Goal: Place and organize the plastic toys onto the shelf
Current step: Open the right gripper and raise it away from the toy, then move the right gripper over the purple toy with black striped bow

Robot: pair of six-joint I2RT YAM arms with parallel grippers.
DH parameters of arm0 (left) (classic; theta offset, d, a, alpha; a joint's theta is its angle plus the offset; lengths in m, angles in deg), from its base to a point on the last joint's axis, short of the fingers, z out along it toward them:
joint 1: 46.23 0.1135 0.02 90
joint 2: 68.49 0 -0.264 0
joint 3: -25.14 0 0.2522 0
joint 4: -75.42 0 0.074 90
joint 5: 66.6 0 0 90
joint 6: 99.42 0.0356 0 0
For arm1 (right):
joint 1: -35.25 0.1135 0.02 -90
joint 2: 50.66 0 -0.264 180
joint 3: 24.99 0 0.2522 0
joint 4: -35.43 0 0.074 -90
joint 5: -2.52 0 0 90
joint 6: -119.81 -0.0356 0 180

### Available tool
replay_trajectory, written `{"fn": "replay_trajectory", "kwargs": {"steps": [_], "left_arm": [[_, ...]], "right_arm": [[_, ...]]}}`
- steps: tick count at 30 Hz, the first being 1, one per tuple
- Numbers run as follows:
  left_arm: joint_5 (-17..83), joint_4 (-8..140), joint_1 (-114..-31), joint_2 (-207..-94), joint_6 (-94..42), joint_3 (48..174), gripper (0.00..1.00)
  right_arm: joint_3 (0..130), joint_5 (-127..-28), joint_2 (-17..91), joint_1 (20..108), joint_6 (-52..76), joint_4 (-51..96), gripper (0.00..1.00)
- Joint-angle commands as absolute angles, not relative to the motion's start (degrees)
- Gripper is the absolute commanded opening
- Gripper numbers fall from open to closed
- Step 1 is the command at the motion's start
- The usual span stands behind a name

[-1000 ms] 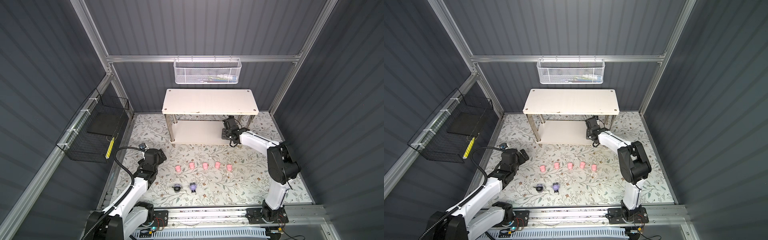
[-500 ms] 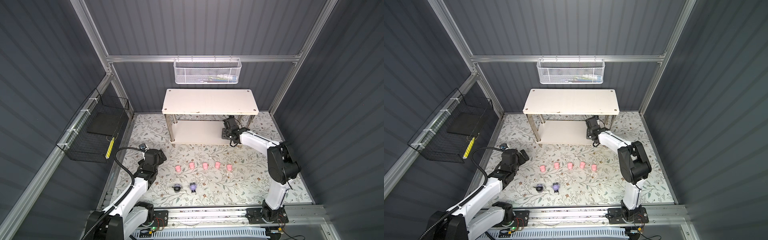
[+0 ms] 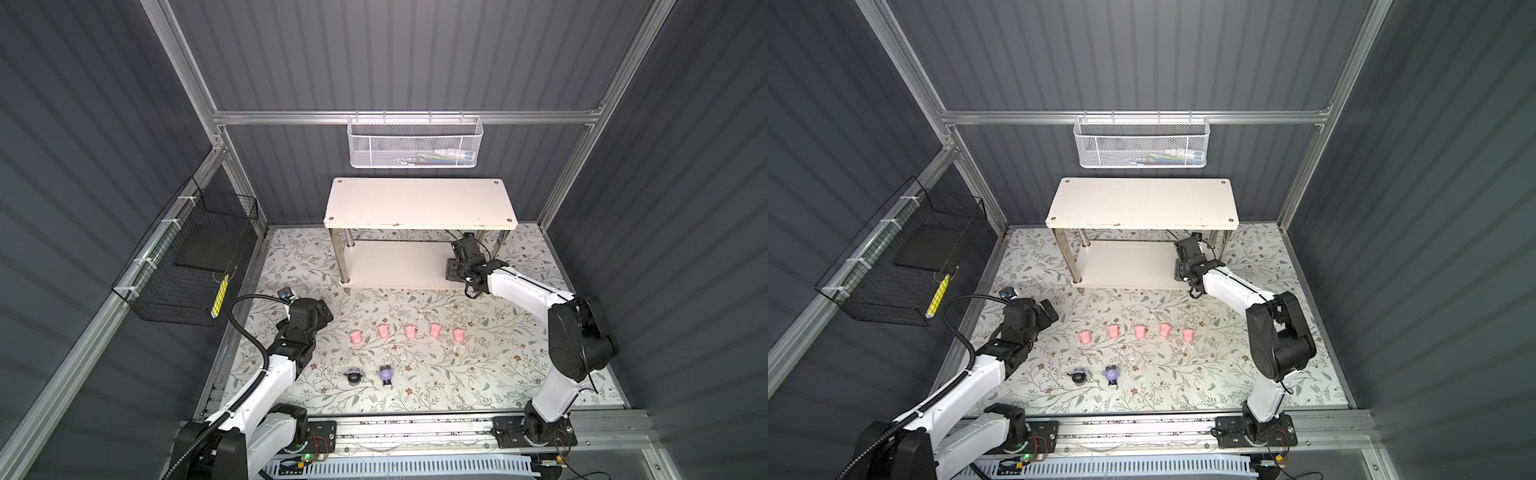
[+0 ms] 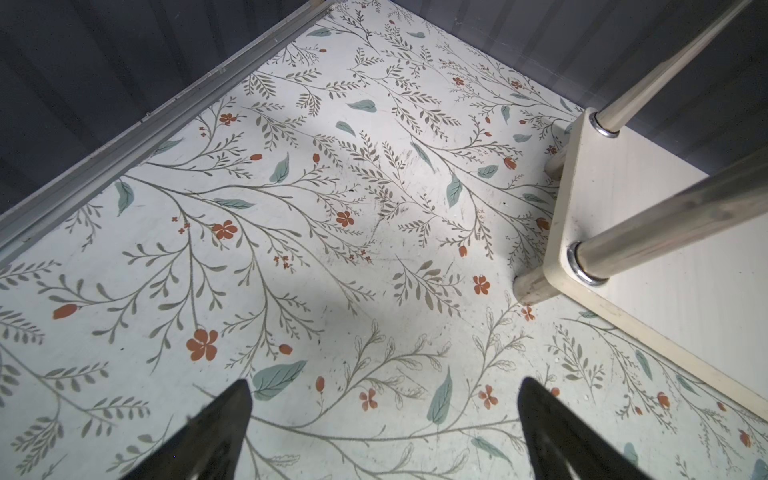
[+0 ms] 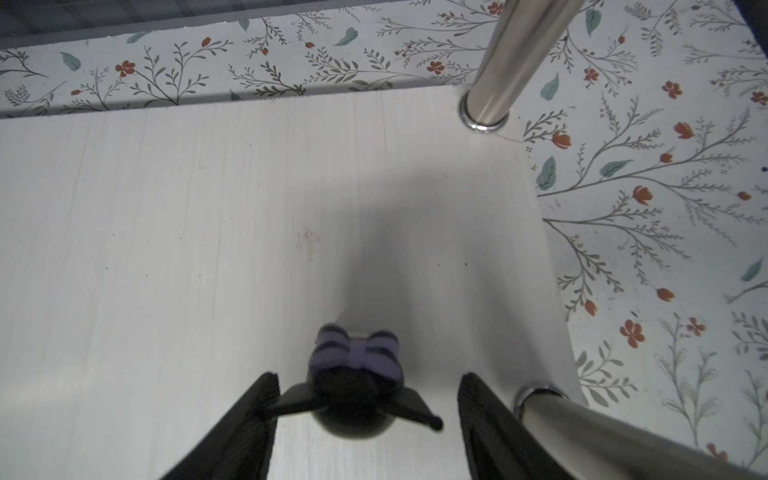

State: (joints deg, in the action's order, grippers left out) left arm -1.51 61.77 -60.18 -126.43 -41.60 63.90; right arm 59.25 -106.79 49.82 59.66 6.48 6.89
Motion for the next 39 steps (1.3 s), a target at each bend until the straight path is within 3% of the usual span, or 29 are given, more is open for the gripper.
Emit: {"fn": "replay_trajectory", "kwargs": {"steps": [1,23,39], "left_arm": [[-1.67,62.51,-60.45,-126.5,-42.22,63.34,1.0],[-1.78,62.36,-60.4,-126.26,-42.4,62.89,1.0],[-1.48,59.85,-60.47,-123.87,-42.83,62.85,1.0]], "right_arm": [[57.73,-105.97,48.0,59.6,5.38,7.6,0.71],[45.26,-102.51,35.45,60.66,5.99,13.56,0.78],[30.4,-101.39,10.56,69.7,2.92,10.39,0.79]]}}
